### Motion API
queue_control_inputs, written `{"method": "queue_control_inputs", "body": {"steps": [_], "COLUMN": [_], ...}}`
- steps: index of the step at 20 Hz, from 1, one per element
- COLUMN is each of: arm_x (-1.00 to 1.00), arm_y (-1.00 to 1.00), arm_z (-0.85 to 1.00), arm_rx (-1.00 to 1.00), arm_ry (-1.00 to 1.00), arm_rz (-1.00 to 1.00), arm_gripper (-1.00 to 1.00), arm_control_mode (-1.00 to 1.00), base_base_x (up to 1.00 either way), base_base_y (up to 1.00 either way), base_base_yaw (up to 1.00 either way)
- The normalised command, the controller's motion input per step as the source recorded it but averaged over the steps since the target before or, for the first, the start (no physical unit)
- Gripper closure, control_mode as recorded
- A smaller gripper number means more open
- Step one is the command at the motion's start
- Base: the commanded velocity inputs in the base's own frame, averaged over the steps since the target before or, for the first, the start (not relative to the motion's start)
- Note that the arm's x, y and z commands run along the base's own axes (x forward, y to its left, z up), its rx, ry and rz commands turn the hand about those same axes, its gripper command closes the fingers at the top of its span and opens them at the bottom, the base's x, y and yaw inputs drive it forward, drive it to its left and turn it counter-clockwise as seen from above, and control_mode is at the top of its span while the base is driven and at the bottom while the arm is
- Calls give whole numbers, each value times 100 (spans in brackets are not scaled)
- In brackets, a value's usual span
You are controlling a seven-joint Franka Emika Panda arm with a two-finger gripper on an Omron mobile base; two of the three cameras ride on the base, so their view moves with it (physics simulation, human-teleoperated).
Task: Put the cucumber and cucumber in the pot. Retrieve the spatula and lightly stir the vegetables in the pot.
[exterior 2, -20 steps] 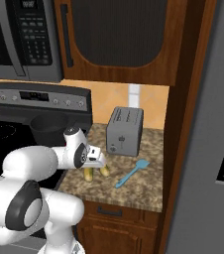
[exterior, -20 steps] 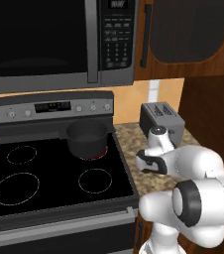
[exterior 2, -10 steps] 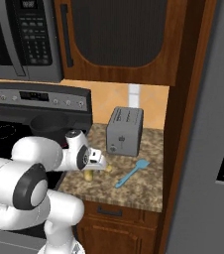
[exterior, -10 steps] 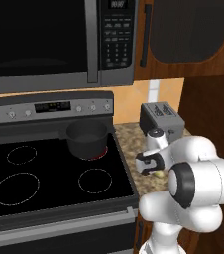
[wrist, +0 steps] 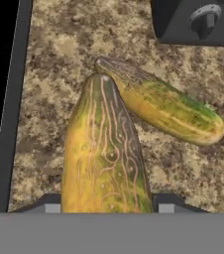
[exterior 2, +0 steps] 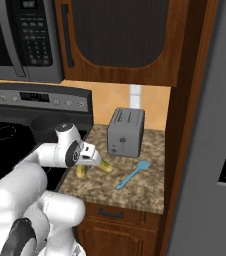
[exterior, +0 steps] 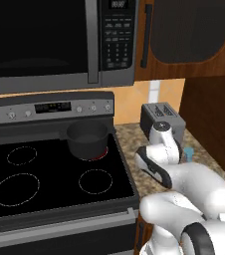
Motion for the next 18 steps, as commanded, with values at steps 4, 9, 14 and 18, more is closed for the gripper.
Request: {"method": "queue_control_inputs", "body": {"steps": [4, 9, 14, 18], "arm_x": [-61, -13, 7, 21], "arm_y": [28, 64, 65, 60], "arm_z": [100, 100, 100, 90], "arm_rx": [18, 15, 12, 11], "arm_ry": [-21, -22, -23, -7], "arm_rz": [0, 0, 0, 0], "arm_gripper": [100, 100, 100, 100], "arm_control_mode": [-100, -100, -100, -100], "base_base_x": [0, 0, 0, 0], "base_base_y": [0, 0, 0, 0], "base_base_yaw": [0, 0, 0, 0]}}
